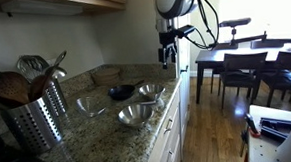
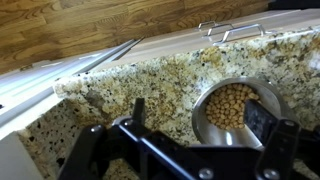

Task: Pour the contents of the silver bowl into the other silver bowl

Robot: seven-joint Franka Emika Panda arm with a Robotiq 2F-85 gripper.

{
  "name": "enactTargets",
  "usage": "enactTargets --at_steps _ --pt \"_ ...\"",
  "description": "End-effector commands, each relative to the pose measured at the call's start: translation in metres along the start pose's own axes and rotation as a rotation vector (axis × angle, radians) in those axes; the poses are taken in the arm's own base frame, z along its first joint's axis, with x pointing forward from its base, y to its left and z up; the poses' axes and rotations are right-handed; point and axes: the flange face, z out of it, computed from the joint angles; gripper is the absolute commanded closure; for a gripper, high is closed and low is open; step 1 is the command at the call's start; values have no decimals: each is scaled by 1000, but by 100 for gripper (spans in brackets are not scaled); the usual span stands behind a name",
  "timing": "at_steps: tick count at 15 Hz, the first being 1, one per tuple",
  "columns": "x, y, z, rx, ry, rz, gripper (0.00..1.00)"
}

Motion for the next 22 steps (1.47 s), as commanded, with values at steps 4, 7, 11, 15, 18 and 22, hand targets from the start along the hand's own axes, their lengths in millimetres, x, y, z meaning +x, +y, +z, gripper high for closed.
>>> enactTargets --at_steps 4,7,11,15,18,22 --pt "27 -2 24 -19 34 40 0" --pt "37 -5 37 -14 31 46 0" --pt "48 -7 52 -6 24 56 0" --pt "56 -12 65 5 18 59 0" --pt "60 -17 75 18 10 59 0" --pt "66 -19 88 20 -2 43 0"
